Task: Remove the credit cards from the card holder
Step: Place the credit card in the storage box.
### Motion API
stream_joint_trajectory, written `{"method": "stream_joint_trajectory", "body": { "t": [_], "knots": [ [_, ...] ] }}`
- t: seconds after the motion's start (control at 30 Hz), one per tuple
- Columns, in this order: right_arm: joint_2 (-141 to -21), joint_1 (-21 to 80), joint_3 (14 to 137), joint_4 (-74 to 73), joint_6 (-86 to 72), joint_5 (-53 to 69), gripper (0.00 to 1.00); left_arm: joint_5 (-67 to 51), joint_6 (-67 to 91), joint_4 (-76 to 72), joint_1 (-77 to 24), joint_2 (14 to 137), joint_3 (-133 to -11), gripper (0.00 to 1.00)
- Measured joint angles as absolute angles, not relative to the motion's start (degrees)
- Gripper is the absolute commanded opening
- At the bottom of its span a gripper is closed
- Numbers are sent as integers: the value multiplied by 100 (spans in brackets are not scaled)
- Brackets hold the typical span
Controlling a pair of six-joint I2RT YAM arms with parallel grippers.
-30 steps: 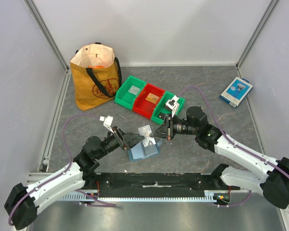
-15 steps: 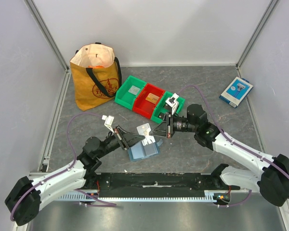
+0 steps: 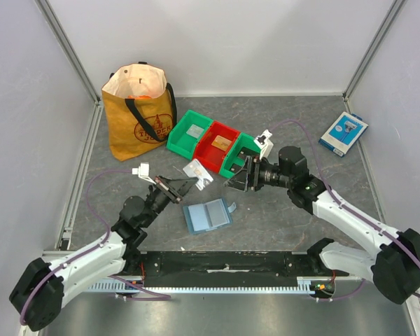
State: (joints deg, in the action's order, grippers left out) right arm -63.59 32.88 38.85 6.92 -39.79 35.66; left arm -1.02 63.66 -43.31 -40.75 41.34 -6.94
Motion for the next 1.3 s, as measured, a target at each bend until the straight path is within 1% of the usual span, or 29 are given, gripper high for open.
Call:
{"method": "stream_joint_trajectory", "body": {
  "t": [0.17, 0.37, 0.5, 0.67, 0.83, 1.17, 1.3],
  "knots": [
    [-6112, 3277, 3905, 150, -3638, 3068, 98, 513, 6779, -4344, -3378, 4757, -790, 2],
    [-5758, 3249, 3907, -464, -3293, 2423, 98, 751, 7271, -4648, -2617, 6506, -1525, 2],
    [-5516, 3238, 3907, -781, -3048, 1997, 98, 838, 7564, -4899, -2346, 7747, -2467, 2],
    [-5446, 3225, 3907, -1079, -2775, 1608, 98, 1083, 7732, -4777, -2220, 8847, -3680, 2],
    [-5443, 3183, 3911, -1297, -2576, 1457, 98, 1245, 7778, -4241, -2209, 9701, -4718, 2],
    [-5345, 3159, 3918, -1555, -2239, 1337, 98, 1411, 7776, -2985, -2163, 10866, -5867, 2],
    [-5301, 3159, 3918, -1555, -2191, 1332, 98, 1452, 7776, -2615, -2123, 11085, -6202, 2]
  ]
}}
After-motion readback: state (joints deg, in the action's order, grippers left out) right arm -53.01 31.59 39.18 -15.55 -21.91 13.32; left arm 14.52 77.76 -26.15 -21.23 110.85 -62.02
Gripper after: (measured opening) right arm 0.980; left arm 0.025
